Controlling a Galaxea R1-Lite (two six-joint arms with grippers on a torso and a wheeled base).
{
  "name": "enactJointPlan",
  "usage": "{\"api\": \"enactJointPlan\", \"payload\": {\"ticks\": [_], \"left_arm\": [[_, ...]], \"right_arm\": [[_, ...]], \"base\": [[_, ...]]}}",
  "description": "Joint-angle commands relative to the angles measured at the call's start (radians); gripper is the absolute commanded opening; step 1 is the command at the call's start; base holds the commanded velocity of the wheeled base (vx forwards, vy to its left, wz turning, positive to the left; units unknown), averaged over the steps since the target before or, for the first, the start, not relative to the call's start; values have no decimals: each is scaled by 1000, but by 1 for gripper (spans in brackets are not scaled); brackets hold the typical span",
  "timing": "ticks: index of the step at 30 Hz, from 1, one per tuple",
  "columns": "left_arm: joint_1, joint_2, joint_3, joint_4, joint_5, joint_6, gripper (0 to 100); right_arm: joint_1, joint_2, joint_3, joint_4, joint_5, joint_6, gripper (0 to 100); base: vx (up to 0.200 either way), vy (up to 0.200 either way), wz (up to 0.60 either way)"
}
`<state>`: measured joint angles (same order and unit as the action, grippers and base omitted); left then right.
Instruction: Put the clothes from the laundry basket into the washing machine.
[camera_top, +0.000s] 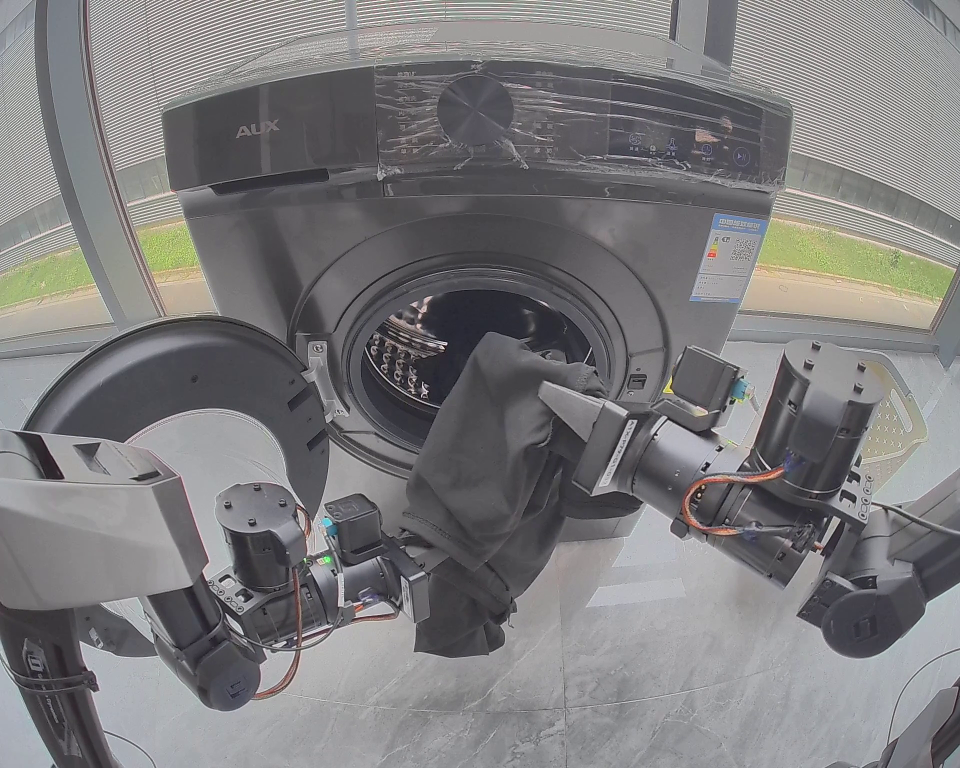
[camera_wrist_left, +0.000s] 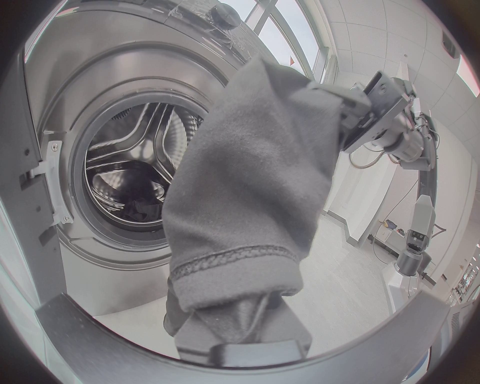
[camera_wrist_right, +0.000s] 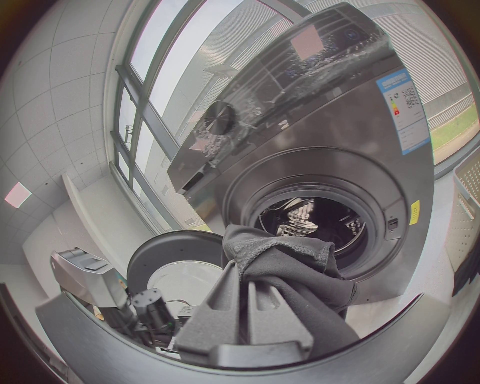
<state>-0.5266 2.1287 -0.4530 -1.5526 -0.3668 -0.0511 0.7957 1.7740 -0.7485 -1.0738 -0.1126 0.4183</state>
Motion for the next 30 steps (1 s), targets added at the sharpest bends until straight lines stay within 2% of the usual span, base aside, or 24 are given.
{"api": "enactJointPlan", "payload": {"ticks": [1, 6, 7, 10, 11, 12, 14, 19, 23, 27, 30], "left_arm": [[-3, -72, 46, -3, 2, 2, 0], [-20, -75, 69, -3, 14, 5, 0], [-26, -75, 71, -3, 19, 7, 0], [-35, -81, 74, -3, 29, 7, 0], [-43, -93, 73, -3, 31, 2, 0], [-43, -93, 73, -3, 31, 2, 0], [-56, -101, 73, -1, 32, -3, 0], [-58, -93, 73, -1, 32, -3, 0], [-59, -87, 79, -1, 32, -3, 0], [-59, -81, 89, -1, 31, 0, 0], [-59, -79, 92, -1, 29, -3, 0]], "right_arm": [[-33, 4, 17, 3, 1, -1, 0], [-32, 2, 31, 6, -1, 0, 0], [-33, 2, 32, 9, -1, 0, 100], [-59, 7, 61, 43, -2, -4, 100], [-78, 8, 92, 69, 1, -26, 100], [-78, 8, 92, 69, 1, -26, 100], [-86, 8, 147, 74, 5, -79, 100], [-92, 28, 261, 81, 7, -150, 100], [-98, 64, 325, 66, 7, -165, 100], [-99, 74, 337, 63, 11, -164, 100], [-87, 85, 337, 38, 37, -177, 100]], "base": [[0, 0, 0], [0, 0, 0], [0, 0, 0], [0, 0, 0], [0, 0, 0], [0, 0, 0], [0, 0, 0], [0, 0, 0], [0, 0, 0], [0, 0, 0], [0, 0, 0]]}}
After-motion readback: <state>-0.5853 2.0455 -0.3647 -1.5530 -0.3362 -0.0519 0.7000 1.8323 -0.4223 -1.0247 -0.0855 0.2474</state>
